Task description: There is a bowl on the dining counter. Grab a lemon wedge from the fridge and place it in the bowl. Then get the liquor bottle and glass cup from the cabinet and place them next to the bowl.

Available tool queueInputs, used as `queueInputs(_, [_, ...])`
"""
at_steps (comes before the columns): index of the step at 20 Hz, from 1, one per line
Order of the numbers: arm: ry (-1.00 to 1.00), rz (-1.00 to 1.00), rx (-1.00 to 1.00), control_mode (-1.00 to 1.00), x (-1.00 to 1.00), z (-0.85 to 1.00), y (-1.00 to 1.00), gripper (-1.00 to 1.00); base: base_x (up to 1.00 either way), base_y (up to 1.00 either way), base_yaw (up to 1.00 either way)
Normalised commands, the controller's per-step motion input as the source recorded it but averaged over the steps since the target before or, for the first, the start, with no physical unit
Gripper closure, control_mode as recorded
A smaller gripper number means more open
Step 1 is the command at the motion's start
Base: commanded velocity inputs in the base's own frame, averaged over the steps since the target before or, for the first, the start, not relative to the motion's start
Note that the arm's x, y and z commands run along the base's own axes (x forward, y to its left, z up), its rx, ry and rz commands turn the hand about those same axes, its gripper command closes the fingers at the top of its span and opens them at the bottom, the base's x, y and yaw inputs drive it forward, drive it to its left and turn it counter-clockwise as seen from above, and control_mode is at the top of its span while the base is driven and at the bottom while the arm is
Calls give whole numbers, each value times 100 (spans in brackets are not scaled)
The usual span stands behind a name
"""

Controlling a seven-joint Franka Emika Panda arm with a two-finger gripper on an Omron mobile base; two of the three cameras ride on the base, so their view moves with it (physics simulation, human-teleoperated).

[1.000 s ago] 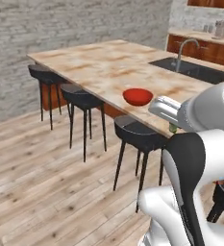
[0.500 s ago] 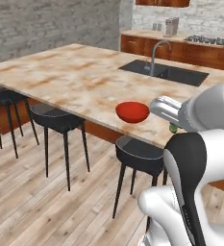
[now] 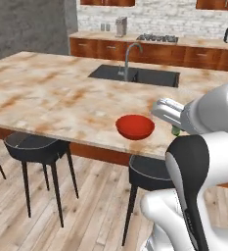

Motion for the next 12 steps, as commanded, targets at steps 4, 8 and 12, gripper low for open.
queueInputs(4, [0,0,0,100,0,0,0,100,60,46,-56])
queueInputs(8, [0,0,0,100,0,0,0,100,62,48,-55])
queueInputs(12, [0,0,0,100,0,0,0,100,71,44,-53])
